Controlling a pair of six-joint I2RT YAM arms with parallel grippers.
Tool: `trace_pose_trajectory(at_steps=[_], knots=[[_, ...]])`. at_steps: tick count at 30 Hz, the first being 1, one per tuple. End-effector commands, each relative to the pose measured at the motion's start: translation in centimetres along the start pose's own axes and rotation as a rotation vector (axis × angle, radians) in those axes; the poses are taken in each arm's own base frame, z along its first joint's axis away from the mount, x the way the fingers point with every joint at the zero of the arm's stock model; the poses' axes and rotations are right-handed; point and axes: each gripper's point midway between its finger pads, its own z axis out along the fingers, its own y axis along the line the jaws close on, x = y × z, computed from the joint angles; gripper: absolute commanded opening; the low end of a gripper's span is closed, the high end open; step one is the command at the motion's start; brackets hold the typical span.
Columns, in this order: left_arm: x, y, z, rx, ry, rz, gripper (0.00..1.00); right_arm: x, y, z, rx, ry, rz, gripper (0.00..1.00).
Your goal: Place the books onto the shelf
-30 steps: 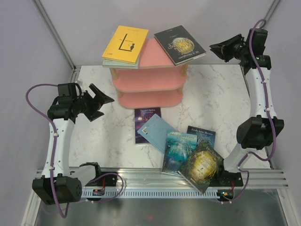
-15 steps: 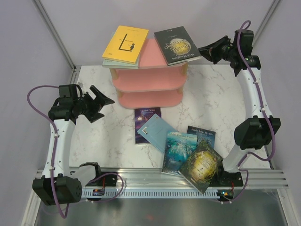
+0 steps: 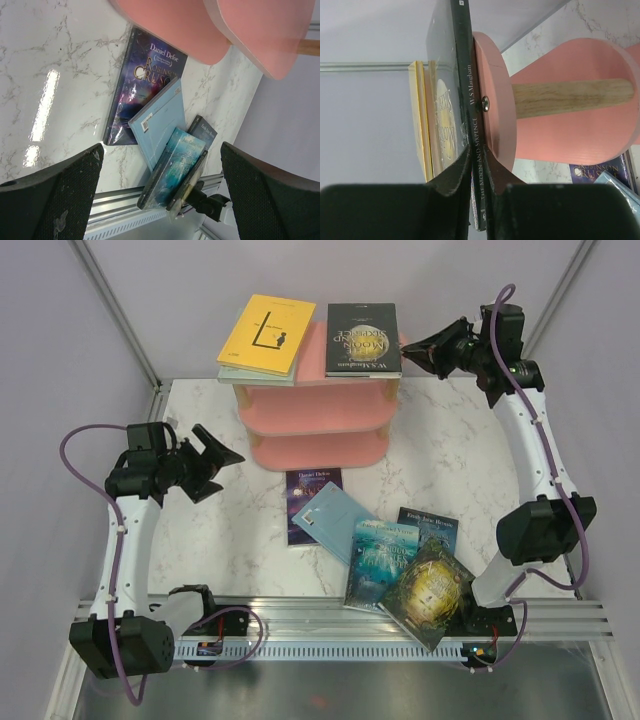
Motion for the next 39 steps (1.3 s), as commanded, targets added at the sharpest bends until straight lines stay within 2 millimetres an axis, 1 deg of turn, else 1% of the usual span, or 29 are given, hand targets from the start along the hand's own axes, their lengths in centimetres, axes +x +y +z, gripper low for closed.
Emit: trace_pose_trajectory(at_steps=[1, 3, 6, 7, 8, 9, 10, 11, 12, 13, 14, 15, 16, 17, 18, 19, 20, 22, 23, 24, 25, 26, 27, 28, 29, 31, 35, 36, 39], knots=[[-0.1, -0.4, 0.0, 0.021, -0.02, -0.003, 1.0, 0.1, 1.5, -1.6, -0.037, -0.026, -0.03, 0.17], [0.1, -0.3, 0.1, 0.019, -0.013, 0.001, 1.0, -0.1, 1.0, -1.9, -0.02, -0.042, -0.047, 0.18], [0.5, -0.2, 0.1, 0.023, -0.006, 0.013, 1.0, -1.2, -0.1, -3.2, 0.034, -0.09, -0.083, 0.27], [0.6, -0.2, 0.1, 0.025, -0.002, 0.016, 1.0, -2.1, -0.7, -3.8, 0.056, -0.116, -0.092, 0.33], [1.1, 0.0, 0.3, 0.026, 0.011, 0.021, 1.0, -2.2, -1.5, -4.2, 0.091, -0.129, -0.098, 0.36], [1.7, -0.1, 0.5, 0.035, 0.027, 0.031, 1.0, -3.1, -1.7, -5.5, 0.104, -0.165, -0.131, 0.37], [2.3, -0.2, 0.8, 0.041, 0.045, 0.033, 1.0, -3.5, -2.6, -6.2, 0.132, -0.18, -0.135, 0.38], [3.3, 0.4, 1.4, 0.033, 0.073, 0.03, 1.0, -3.3, -3.9, -6.3, 0.161, -0.18, -0.134, 0.39], [4.7, -0.5, 1.8, 0.063, 0.102, 0.072, 1.0, -2.9, -3.9, -7.1, 0.164, -0.188, -0.167, 0.41], [5.5, -0.5, 2.2, 0.066, 0.116, 0.079, 1.0, -2.4, -4.7, -7.3, 0.177, -0.178, -0.17, 0.51], [6.8, 0.0, 3.1, 0.059, 0.146, 0.054, 1.0, -1.2, -7.4, -6.8, 0.224, -0.14, -0.149, 0.59], [8.4, -0.5, 3.4, 0.077, 0.178, 0.077, 1.0, -0.4, -8.0, -7.4, 0.233, -0.131, -0.15, 0.67], [8.7, -1.1, 3.9, 0.103, 0.174, 0.062, 1.0, 0.4, -9.1, -7.4, 0.238, -0.102, -0.161, 0.84], [9.8, -0.3, 4.7, 0.094, 0.202, 0.053, 1.0, 2.1, -11.8, -7.6, 0.278, -0.065, -0.138, 0.91], [10.9, -0.5, 5.0, 0.105, 0.229, 0.066, 1.0, 3.0, -12.9, -7.7, 0.287, -0.045, -0.131, 0.96], [11.2, -0.4, 5.8, 0.111, 0.236, 0.063, 1.0, 3.8, -13.5, -7.7, 0.267, -0.025, -0.133, 0.98], [11.5, -0.5, 6.1, 0.117, 0.244, 0.069, 1.0, 5.7, -15.5, -8.1, 0.278, 0.008, -0.109, 0.98], [12.3, -0.2, 7.3, 0.11, 0.264, 0.076, 1.0, 6.9, -16.9, -8.5, 0.275, 0.021, -0.092, 0.98], [12.4, -0.1, 7.7, 0.111, 0.266, 0.077, 1.0, 8.2, -18.2, -9.0, 0.285, 0.038, -0.077, 0.98], [12.9, 0.0, 8.0, 0.107, 0.277, 0.083, 1.0, 8.7, -18.7, -9.1, 0.282, 0.048, -0.077, 0.98], [13.4, 0.6, 8.6, 0.086, 0.285, 0.065, 1.0, 9.1, -19.0, -9.3, 0.283, 0.055, -0.077, 0.98], [13.3, 0.2, 9.2, 0.115, 0.271, 0.073, 1.0, 9.9, -19.6, -9.7, 0.281, 0.073, -0.077, 0.98], [13.7, 0.2, 9.5, 0.121, 0.275, 0.072, 1.0, 10.3, -19.7, -9.8, 0.277, 0.084, -0.08, 0.98], [14.1, 0.7, 10.0, 0.117, 0.28, 0.043, 1.0, 10.8, -20.1, -9.9, 0.281, 0.096, -0.077, 0.98], [13.9, 0.2, 10.4, 0.15, 0.265, 0.041, 1.0, 11.1, -20.2, -10.1, 0.279, 0.103, -0.079, 0.98], [14.1, 0.8, 11.0, 0.141, 0.258, 0.017, 1.0, 11.8, -20.7, -10.2, 0.287, 0.119, -0.069, 0.98], [14.2, 1.6, 12.3, 0.119, 0.25, 0.006, 1.0, 12.4, -21.1, -10.3, 0.299, 0.134, -0.067, 0.98], [14.0, 1.2, 12.6, 0.142, 0.238, 0.009, 1.0, 12.5, -21.1, -10.2, 0.3, 0.14, -0.072, 0.98], [14.2, 1.5, 13.5, 0.144, 0.226, -0.017, 1.0, 12.7, -21.3, -10.2, 0.31, 0.151, -0.068, 0.98]])
